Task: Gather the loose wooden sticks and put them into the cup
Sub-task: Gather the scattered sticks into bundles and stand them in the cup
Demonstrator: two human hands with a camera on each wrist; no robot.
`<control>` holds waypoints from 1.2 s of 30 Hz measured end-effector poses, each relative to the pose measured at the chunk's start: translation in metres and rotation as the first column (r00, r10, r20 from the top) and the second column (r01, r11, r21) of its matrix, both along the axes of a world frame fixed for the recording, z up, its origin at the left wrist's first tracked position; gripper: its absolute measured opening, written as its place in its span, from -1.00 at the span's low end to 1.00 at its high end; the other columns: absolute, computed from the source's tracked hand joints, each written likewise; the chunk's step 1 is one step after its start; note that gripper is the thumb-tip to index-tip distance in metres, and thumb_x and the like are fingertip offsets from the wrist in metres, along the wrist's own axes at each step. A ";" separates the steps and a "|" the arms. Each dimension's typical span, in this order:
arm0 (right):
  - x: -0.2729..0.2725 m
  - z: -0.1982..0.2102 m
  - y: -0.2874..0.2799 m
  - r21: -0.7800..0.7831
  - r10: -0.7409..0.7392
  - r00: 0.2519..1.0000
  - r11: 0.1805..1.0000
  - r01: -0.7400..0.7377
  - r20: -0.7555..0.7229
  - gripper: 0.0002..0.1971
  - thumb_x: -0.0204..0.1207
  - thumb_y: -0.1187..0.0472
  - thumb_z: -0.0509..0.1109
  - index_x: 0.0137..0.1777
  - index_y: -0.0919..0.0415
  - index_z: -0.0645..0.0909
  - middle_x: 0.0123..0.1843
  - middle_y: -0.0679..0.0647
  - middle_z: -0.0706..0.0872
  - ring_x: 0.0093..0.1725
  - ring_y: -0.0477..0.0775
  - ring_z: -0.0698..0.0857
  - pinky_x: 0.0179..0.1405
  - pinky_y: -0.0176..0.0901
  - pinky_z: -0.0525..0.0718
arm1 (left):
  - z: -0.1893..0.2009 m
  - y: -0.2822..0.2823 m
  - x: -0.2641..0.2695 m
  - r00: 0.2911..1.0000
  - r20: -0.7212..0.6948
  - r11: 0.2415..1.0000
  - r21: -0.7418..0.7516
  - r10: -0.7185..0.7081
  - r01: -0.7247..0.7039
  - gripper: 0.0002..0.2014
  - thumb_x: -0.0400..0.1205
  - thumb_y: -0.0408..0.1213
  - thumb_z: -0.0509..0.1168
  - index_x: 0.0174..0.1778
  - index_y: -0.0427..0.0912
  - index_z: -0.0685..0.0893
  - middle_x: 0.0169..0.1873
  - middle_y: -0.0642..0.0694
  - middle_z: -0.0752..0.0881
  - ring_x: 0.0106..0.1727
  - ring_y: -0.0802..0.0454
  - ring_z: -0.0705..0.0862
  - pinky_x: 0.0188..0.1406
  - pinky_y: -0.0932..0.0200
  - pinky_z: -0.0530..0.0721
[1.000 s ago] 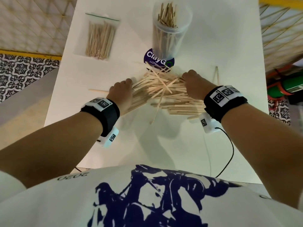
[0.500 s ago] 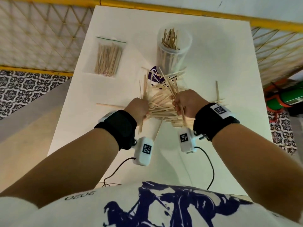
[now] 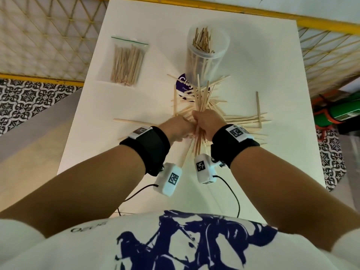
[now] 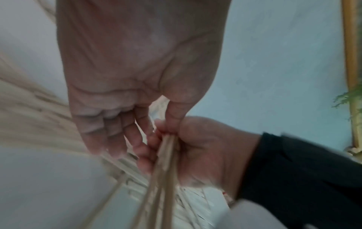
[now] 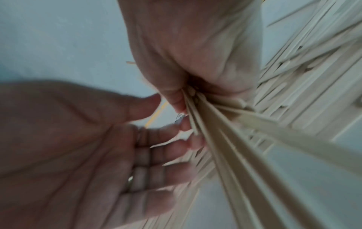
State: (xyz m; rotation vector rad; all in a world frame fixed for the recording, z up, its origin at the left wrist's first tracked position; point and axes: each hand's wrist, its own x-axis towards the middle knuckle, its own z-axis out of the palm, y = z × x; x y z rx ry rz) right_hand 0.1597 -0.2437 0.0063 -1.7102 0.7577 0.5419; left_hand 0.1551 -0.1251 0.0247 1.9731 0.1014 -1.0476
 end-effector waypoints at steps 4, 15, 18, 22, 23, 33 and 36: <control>-0.006 0.007 -0.006 0.153 0.038 0.988 0.986 -0.061 0.148 -0.85 0.68 0.19 0.28 -0.06 0.26 0.45 -0.44 0.16 0.59 -0.58 0.10 0.63 -0.57 -0.07 0.69 | -0.002 0.021 0.015 0.964 0.026 0.958 -0.126 0.263 -0.258 -0.17 0.38 0.23 0.44 0.41 -0.29 0.45 0.14 -0.28 0.66 0.14 -0.02 0.57 0.13 0.07 0.55; 0.026 0.076 -0.009 0.075 0.165 0.845 0.969 -0.234 0.509 -0.83 0.65 0.22 0.29 -0.19 0.17 0.50 -0.45 0.04 0.50 -0.53 -0.03 0.50 -0.44 -0.14 0.59 | 0.041 0.011 0.036 0.869 -0.175 0.643 -0.609 0.463 -0.465 -0.62 0.71 0.14 0.06 0.18 0.00 0.64 0.24 -0.09 0.69 0.28 -0.01 0.62 0.41 -0.06 0.41; 0.050 0.118 -0.020 0.250 -0.101 0.739 0.964 -0.094 0.666 -0.84 0.62 0.21 0.31 -0.20 0.17 0.50 -0.52 -0.04 0.51 -0.52 0.00 0.49 -0.37 -0.05 0.56 | 0.032 0.016 0.041 0.684 -0.530 0.481 -0.486 0.502 -0.730 -0.30 0.69 0.24 -0.07 0.49 -0.27 0.43 0.51 -0.23 0.47 0.59 -0.16 0.34 0.57 -0.14 0.21; 0.057 0.143 -0.009 0.375 -0.157 0.655 0.904 -0.207 0.739 -0.84 0.57 0.34 0.36 -0.24 0.23 0.53 -0.49 0.00 0.60 -0.48 0.04 0.58 -0.32 -0.03 0.64 | 0.037 0.000 0.035 0.537 -0.678 0.360 -0.400 0.502 -0.843 -0.38 0.73 0.14 -0.09 0.19 -0.39 0.57 0.11 -0.33 0.68 0.26 -0.26 0.62 0.26 -0.14 0.59; 0.056 0.139 -0.005 0.358 -0.129 0.662 0.906 -0.223 0.739 -0.86 0.52 0.36 0.40 -0.25 0.25 0.54 -0.46 0.02 0.63 -0.45 0.06 0.61 -0.29 -0.01 0.66 | 0.042 -0.005 0.036 0.527 -0.690 0.345 -0.401 0.496 -0.849 -0.43 0.76 0.05 -0.09 0.08 -0.41 0.61 -0.06 -0.32 0.71 0.08 -0.23 0.69 0.05 -0.10 0.73; 0.061 0.114 0.003 0.059 -0.074 0.774 0.997 0.047 0.629 -0.55 0.55 -0.12 0.37 -0.49 0.12 0.49 -0.63 0.03 0.51 -0.56 0.05 0.50 -0.31 -0.02 0.57 | 0.042 -0.020 0.049 0.639 -0.600 0.530 -0.382 0.481 -0.757 -0.59 0.77 -0.07 -0.01 -0.12 -0.25 0.63 -0.26 -0.17 0.70 -0.25 -0.07 0.68 -0.18 0.03 0.68; 0.103 0.151 -0.022 0.126 -0.209 0.614 0.976 0.176 0.761 -0.50 0.58 -0.12 0.32 -0.54 0.12 0.46 -0.64 0.03 0.53 -0.49 0.12 0.59 -0.30 -0.07 0.64 | 0.026 -0.009 0.058 0.725 -0.461 0.652 -0.342 0.512 -0.677 -0.62 0.75 -0.03 0.06 -0.03 -0.23 0.66 -0.11 -0.14 0.69 -0.11 -0.08 0.67 -0.15 0.08 0.63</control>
